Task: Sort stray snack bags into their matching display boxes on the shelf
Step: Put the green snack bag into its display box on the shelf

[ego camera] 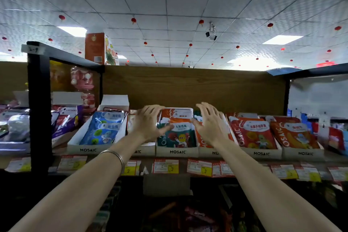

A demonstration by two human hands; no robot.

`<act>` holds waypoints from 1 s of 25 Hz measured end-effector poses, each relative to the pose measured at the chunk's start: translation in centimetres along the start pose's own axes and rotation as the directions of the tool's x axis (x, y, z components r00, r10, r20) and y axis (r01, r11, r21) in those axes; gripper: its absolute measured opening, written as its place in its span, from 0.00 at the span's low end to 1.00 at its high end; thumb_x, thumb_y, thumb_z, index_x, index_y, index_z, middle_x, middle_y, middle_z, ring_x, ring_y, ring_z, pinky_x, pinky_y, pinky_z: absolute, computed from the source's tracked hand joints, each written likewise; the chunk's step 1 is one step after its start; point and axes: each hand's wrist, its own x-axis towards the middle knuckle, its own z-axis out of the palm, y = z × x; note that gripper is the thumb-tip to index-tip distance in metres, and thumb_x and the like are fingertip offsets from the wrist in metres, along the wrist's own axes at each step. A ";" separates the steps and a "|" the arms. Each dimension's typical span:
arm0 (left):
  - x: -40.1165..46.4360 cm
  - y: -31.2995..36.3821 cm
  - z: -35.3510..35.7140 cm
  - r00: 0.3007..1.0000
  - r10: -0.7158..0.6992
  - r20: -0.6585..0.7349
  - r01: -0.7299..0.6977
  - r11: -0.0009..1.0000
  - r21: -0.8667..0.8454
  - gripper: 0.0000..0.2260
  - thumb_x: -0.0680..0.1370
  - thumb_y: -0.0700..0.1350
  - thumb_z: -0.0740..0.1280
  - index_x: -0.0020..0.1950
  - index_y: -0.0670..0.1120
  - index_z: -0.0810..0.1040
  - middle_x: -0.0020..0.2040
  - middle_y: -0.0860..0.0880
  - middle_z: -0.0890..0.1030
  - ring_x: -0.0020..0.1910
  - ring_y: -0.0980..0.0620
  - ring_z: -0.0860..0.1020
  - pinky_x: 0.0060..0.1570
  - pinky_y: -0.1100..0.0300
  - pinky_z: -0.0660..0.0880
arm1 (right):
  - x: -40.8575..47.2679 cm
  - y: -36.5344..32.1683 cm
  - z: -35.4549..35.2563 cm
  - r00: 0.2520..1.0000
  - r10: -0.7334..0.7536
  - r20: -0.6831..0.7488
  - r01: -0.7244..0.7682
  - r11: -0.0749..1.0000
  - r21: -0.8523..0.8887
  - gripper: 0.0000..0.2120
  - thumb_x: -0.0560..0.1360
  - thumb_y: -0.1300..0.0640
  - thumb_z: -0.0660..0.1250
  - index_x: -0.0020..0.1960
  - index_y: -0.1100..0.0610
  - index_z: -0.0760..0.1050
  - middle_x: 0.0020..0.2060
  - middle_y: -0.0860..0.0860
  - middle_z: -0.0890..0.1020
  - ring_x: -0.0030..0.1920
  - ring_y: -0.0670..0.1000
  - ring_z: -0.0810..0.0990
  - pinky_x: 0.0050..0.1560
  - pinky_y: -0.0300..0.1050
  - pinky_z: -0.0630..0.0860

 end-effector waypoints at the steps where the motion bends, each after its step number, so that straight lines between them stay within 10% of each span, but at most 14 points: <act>1: 0.2 -0.3 0.3 0.997 0.001 0.078 0.001 1.000 -0.026 0.42 0.65 0.74 0.57 0.69 0.46 0.71 0.67 0.47 0.75 0.66 0.49 0.71 0.67 0.51 0.65 | 0.0 0.1 0.4 1.000 -0.002 -0.020 0.003 1.000 0.030 0.24 0.77 0.47 0.61 0.70 0.54 0.65 0.70 0.53 0.68 0.71 0.54 0.64 0.71 0.55 0.61; 16: 0.7 -0.2 1.2 0.875 0.162 0.456 -0.115 0.985 -0.131 0.35 0.61 0.74 0.61 0.59 0.54 0.66 0.52 0.55 0.73 0.52 0.53 0.72 0.61 0.54 0.65 | -0.5 1.1 0.5 0.998 0.066 0.023 -0.069 0.990 0.126 0.18 0.81 0.52 0.54 0.69 0.54 0.65 0.67 0.51 0.70 0.68 0.51 0.66 0.64 0.47 0.64; 25: 1.1 0.1 0.7 0.881 -0.034 0.471 0.223 0.909 -0.353 0.43 0.61 0.57 0.80 0.69 0.47 0.62 0.61 0.50 0.71 0.60 0.51 0.72 0.62 0.50 0.73 | -0.3 1.4 0.8 0.958 0.145 0.246 -0.162 0.986 0.049 0.20 0.77 0.46 0.60 0.66 0.54 0.68 0.66 0.52 0.71 0.67 0.52 0.68 0.67 0.53 0.66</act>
